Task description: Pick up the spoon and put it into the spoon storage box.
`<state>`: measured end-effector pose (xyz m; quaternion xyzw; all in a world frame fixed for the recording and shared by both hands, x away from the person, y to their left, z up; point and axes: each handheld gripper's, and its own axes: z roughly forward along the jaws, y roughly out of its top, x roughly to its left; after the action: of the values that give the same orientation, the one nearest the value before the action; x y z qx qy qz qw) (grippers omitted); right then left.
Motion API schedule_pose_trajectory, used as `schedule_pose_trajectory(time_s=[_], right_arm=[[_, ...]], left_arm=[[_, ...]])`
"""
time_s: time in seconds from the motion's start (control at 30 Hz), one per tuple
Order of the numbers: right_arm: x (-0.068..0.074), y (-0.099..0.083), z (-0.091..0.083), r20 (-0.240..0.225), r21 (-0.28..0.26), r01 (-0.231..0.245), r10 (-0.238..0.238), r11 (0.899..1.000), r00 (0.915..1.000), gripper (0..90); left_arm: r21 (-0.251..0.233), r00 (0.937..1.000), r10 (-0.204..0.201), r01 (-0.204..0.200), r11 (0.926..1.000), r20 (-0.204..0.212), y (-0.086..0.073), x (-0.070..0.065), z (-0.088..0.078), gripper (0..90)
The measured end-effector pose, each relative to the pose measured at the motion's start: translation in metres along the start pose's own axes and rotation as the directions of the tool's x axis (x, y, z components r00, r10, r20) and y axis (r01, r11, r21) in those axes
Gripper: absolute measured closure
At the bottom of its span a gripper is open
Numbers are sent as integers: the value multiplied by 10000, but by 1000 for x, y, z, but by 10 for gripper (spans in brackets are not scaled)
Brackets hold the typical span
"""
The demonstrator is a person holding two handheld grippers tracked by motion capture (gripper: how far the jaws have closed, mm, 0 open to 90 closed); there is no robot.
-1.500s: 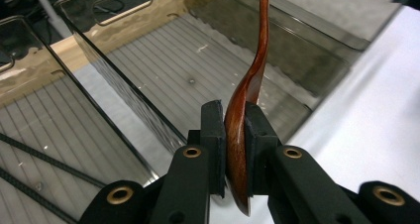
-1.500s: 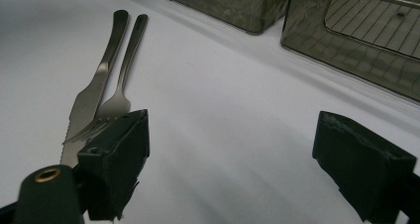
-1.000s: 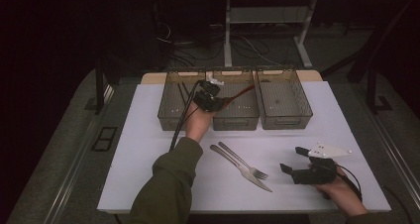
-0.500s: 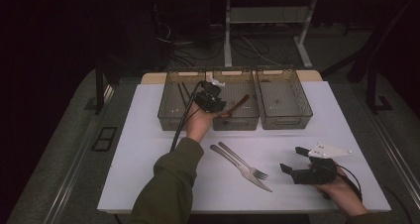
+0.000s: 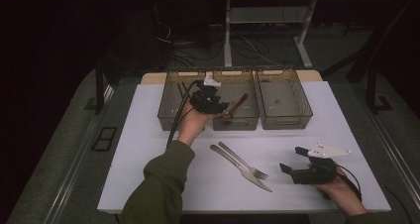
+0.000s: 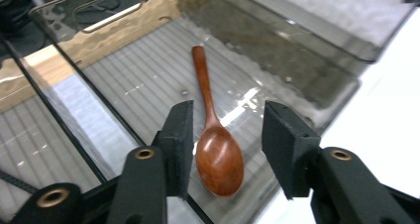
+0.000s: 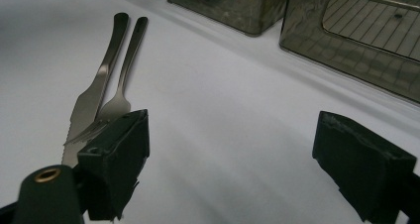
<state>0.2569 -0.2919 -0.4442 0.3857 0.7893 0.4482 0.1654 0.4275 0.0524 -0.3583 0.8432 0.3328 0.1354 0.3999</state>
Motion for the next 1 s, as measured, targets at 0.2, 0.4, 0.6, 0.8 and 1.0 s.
schedule_pose_trajectory(time_s=[0.2, 0.4, 0.6, 0.8, 1.0], right_arm=[[0, 1, 0, 16, -50, -55, 55, 10000, 10000, 139], [-1, 1, 1, 39, -21, -116, 116, 9999, 9999, 139], [0, 0, 0, 31, 26, -74, 74, 10000, 10000, 139], [0, -1, -2, 90, -29, -88, 88, 10000, 9999, 139], [1, -1, -2, 28, 6, -10, 10, 10000, 10000, 139]], left_arm=[[-412, 9983, 78, -54, 9991, 573, -9, -5, -16, 460], [-742, 9948, 305, -234, 9970, 971, -22, -15, -29, 413], [-1120, 9877, 453, -285, 9933, 1500, -40, -26, -43, 368], [-1348, 9829, 402, -159, 9907, 1797, -63, -30, -53, 311], [-1657, 9818, 539, -234, 9859, 1819, -83, -31, -62, 260]])
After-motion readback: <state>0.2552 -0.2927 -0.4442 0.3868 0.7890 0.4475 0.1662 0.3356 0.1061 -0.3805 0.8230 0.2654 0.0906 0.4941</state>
